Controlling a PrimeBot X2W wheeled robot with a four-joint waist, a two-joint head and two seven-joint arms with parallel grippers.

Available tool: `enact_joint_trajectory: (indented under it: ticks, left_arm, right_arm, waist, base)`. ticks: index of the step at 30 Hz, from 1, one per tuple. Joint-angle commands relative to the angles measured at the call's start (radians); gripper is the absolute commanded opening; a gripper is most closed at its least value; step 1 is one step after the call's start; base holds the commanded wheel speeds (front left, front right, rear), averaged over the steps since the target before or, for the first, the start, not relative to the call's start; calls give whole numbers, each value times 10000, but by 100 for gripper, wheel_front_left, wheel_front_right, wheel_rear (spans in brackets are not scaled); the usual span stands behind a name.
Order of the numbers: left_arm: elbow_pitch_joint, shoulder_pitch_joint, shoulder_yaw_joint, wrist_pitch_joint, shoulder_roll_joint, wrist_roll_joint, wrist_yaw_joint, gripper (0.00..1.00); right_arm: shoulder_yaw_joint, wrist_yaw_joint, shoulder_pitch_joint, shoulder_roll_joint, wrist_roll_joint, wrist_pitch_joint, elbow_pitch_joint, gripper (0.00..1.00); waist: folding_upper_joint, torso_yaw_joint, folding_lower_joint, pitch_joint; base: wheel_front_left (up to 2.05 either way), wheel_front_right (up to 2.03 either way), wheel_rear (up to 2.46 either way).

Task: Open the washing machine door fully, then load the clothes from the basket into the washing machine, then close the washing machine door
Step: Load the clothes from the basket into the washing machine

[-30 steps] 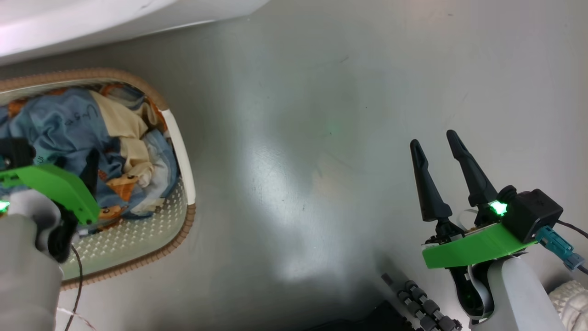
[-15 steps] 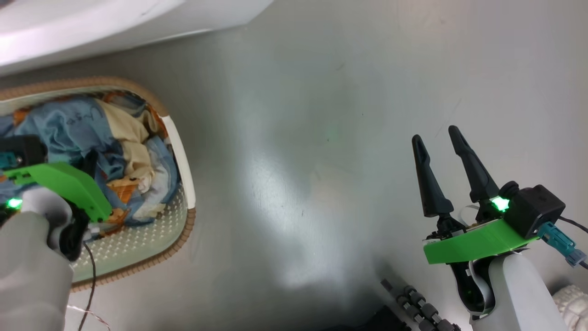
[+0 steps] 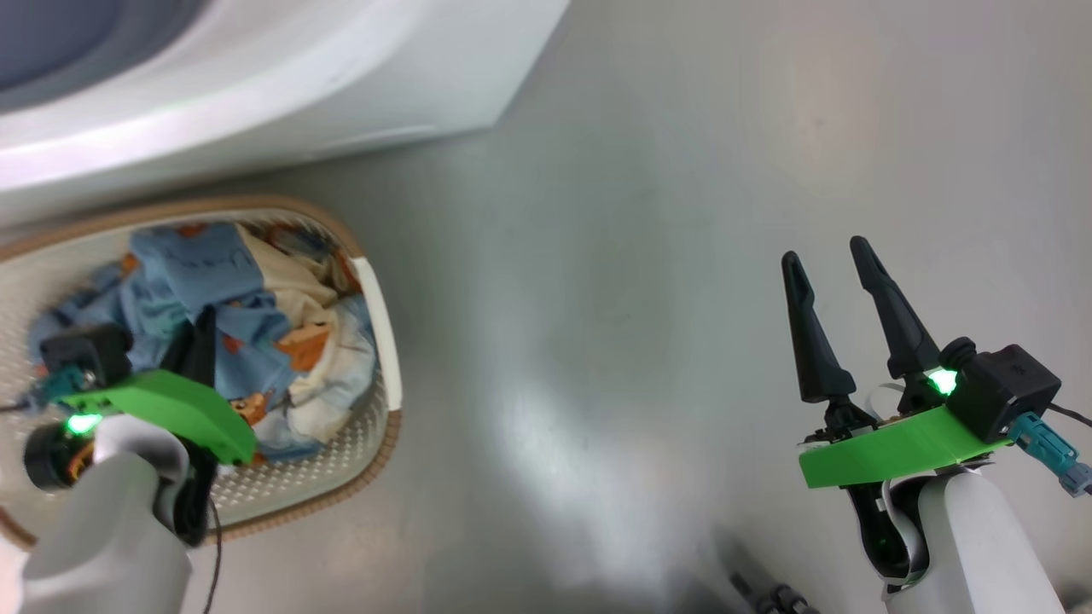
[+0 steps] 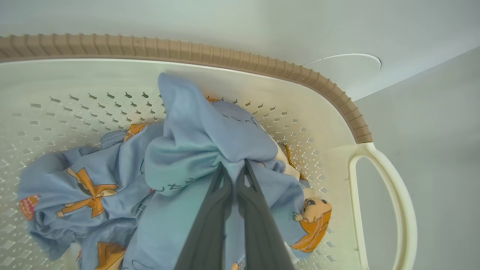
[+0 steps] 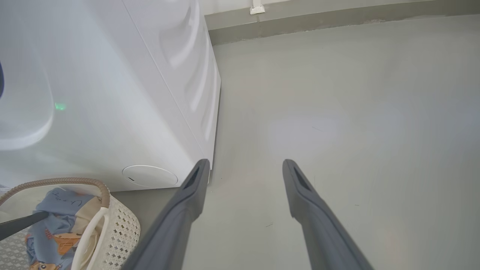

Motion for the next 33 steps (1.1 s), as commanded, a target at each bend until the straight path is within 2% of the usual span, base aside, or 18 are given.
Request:
enact_joint_trajectory:
  ticks: [1,5,14,20,33]
  left_arm:
    - [-121,461,233,-270,241,59,-31,0]
    - [-446,809,468,-430,115,189,-27,0]
    - [-2863,2554,1875,-444,-272,1370,203,0]
    - [-3984,3409,2548,-445,-609,1984,195,0]
    - [-6233,4715,3348,-445,-1296,3363,247,0]
  right_arm:
    - [109,16,363,-9,-94,-47,-136,100]
    - [59,16,479,-104,-146,-47,-89,100]
    - [29,16,825,-397,-42,-47,122,100]
    - [75,16,1088,-449,1,-47,265,100]
    - [110,16,1480,-559,138,-47,554,100]
  waist:
    - [-1,414,0,-748]
    - [-1,678,0,-1338]
    - [-1,1261,0,-2728]
    - [-1,1442,0,-3460]
    - [-1,1587,0,-4725]
  base:
    - [0,0,0]
    - [0,0,0]
    - [0,0,0]
    - [0,0,0]
    - [0,0,0]
